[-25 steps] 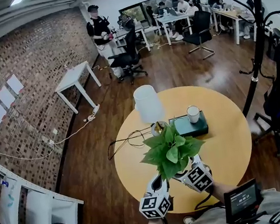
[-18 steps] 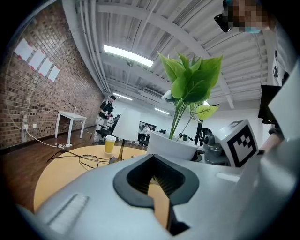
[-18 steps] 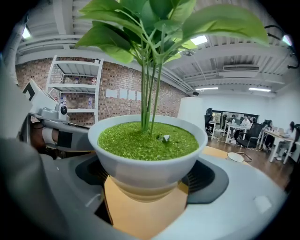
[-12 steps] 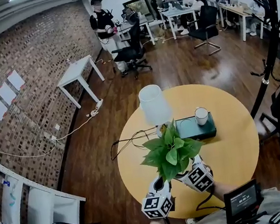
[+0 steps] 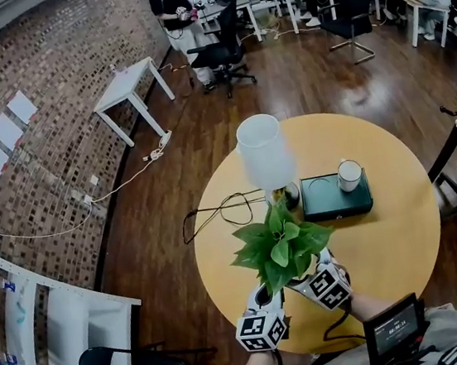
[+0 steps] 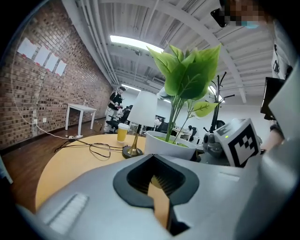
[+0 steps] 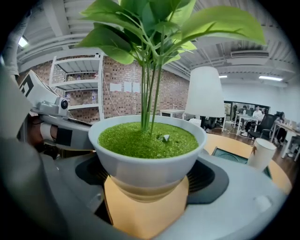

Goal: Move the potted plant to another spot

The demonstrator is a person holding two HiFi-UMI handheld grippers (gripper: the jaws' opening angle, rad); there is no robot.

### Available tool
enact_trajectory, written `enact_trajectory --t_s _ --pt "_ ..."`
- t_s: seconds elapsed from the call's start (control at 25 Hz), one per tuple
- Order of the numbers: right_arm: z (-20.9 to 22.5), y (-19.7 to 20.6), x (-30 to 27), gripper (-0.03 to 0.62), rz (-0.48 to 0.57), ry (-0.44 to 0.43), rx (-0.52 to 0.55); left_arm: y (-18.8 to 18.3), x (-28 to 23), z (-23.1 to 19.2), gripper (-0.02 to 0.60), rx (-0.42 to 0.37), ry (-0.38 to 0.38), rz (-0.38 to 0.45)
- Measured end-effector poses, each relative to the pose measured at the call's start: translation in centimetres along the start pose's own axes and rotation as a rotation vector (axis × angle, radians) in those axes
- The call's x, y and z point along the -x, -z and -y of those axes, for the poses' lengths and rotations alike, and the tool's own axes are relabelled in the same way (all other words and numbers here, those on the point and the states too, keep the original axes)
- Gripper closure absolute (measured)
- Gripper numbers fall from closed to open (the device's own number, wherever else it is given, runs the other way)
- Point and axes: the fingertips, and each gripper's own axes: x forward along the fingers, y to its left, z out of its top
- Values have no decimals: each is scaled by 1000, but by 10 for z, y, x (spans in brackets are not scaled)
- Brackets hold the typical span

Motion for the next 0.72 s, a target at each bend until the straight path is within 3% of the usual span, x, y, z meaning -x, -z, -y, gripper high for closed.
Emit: enact_trajectory --t_s 0.72 --pt "25 56 -84 91 -67 -76 -24 60 -58 -65 581 104 -87 -96"
